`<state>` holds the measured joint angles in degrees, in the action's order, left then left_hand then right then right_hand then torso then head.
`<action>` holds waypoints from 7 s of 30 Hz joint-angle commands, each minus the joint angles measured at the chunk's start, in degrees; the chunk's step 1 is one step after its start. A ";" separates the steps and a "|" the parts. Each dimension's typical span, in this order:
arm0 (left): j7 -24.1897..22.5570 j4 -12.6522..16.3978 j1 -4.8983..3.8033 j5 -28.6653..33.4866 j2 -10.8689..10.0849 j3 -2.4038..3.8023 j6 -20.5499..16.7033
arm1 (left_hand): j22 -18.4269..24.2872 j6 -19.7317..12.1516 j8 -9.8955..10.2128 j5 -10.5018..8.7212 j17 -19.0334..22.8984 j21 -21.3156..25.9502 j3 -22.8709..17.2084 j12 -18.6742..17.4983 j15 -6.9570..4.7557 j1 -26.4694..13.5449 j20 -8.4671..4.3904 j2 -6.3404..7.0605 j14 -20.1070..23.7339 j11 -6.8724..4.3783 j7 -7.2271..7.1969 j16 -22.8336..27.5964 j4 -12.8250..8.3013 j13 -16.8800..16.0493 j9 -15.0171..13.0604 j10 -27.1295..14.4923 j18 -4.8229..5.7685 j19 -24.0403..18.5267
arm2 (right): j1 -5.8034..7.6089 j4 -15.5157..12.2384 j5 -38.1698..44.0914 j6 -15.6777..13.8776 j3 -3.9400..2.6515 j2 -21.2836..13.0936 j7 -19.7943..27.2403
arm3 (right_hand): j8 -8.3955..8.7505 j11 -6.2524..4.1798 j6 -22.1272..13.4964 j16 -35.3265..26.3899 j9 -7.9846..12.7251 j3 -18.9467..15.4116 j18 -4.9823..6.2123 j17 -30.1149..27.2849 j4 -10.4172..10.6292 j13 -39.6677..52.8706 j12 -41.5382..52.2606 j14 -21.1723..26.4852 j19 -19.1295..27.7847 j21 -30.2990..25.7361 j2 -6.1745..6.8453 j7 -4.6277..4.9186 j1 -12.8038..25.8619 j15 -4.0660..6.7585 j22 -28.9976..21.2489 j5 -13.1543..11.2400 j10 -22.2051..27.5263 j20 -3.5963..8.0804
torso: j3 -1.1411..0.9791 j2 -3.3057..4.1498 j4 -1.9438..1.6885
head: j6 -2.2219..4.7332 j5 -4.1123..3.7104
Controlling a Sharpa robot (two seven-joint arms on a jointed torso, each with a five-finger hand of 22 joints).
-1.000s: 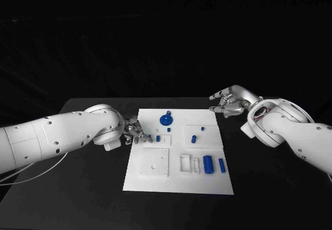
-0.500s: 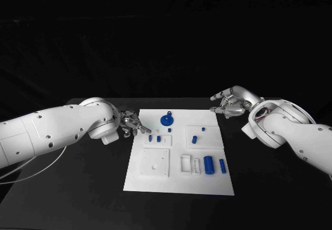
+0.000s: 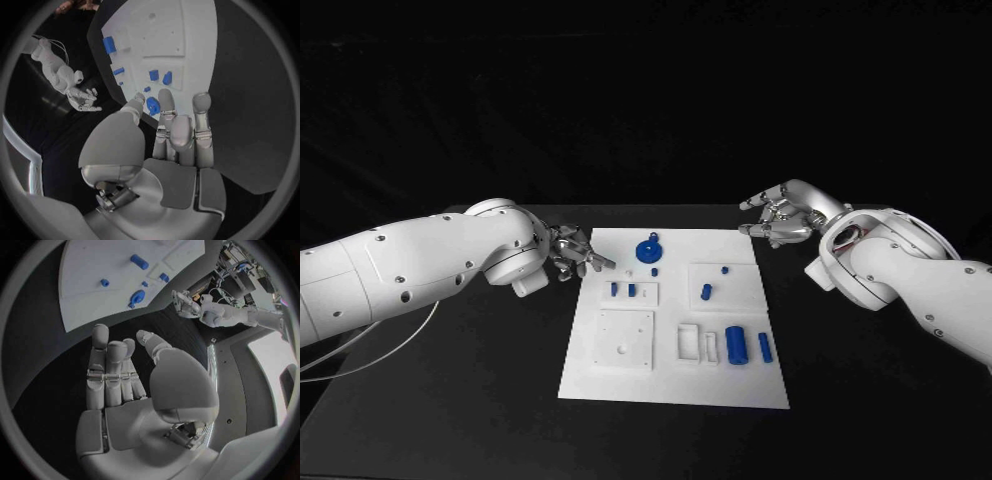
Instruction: Assemble the parts on the task board
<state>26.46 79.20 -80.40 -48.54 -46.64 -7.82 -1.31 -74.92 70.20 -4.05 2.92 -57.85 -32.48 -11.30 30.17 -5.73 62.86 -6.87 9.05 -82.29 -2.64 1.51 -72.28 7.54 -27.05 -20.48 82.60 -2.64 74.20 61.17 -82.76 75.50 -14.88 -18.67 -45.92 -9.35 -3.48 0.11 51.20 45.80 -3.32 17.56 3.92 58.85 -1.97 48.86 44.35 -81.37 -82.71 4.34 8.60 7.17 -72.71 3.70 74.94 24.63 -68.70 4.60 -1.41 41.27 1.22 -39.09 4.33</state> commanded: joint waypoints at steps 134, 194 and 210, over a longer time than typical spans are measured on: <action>3.03 -9.50 0.81 -0.29 11.00 -1.37 9.23 | -1.42 0.90 -3.66 14.71 -1.95 -3.12 -4.98 -0.47 0.05 4.70 0.39 -11.81 -0.98 -0.58 -1.09 -2.09 -18.13 1.46 -4.88 2.11 -0.70 0.69 | -0.06 0.77 -0.57 -0.16 -0.02 1.34 0.85 | 0.22 -0.18 -0.12 0.10 0.03 0.42 0.60 0.11 0.95 0.12 0.25 -0.18 0.11 -0.12 -0.22 -0.09 1.49 0.16 0.12 0.56 0.27 0.22 | -0.04 0.06 -0.01 | -0.84 0.13; -6.12 8.49 4.21 -8.47 -0.15 -5.23 -28.25 | -2.04 3.54 -3.04 16.75 -0.57 -6.41 -5.98 -0.68 -0.48 6.48 0.27 -9.46 -1.18 -1.08 -1.59 -2.57 -16.53 3.78 -4.36 4.03 -1.28 2.08 | -0.17 0.67 -0.93 -0.67 -0.02 0.09 0.87 | 0.21 -0.20 -0.09 0.17 0.03 0.30 0.60 0.16 1.10 0.12 0.30 -0.23 0.02 -0.09 -0.13 -0.11 1.51 0.17 -0.01 0.59 0.17 0.24 | -0.03 0.04 0.15 | -1.37 0.87; -5.04 7.63 4.93 -10.38 0.52 -5.47 -27.47 | -2.00 3.67 -2.84 16.80 -0.37 -6.48 -6.15 -0.57 -0.49 6.67 0.29 -9.30 -1.13 -1.06 -1.57 -2.67 -16.36 4.08 -4.31 4.04 -1.33 1.94 | -0.20 0.66 -0.97 -0.69 -0.02 0.02 0.86 | 0.21 -0.20 -0.09 0.17 0.03 0.30 0.60 0.16 1.10 0.12 0.30 -0.23 0.02 -0.09 -0.13 -0.11 1.51 0.17 -0.01 0.59 0.17 0.24 | 0.00 0.02 0.13 | -1.59 0.82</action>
<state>21.59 86.83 -75.51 -57.70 -46.31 -13.30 -28.37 -74.94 72.14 -6.59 19.41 -58.26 -38.69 -14.28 29.34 -5.97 68.87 -6.45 -0.33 -83.43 -3.03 1.23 -74.77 -5.87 -23.01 -23.93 83.63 -3.11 75.87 61.01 -82.02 74.49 -15.53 -18.67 -45.89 -8.93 -3.48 0.11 51.20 45.80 -3.32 17.96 3.91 58.93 -1.26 48.93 44.35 -81.37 -82.70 4.34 8.38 7.17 -71.58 3.70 74.91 24.85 -68.70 4.60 -1.41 41.29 1.30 -40.65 5.09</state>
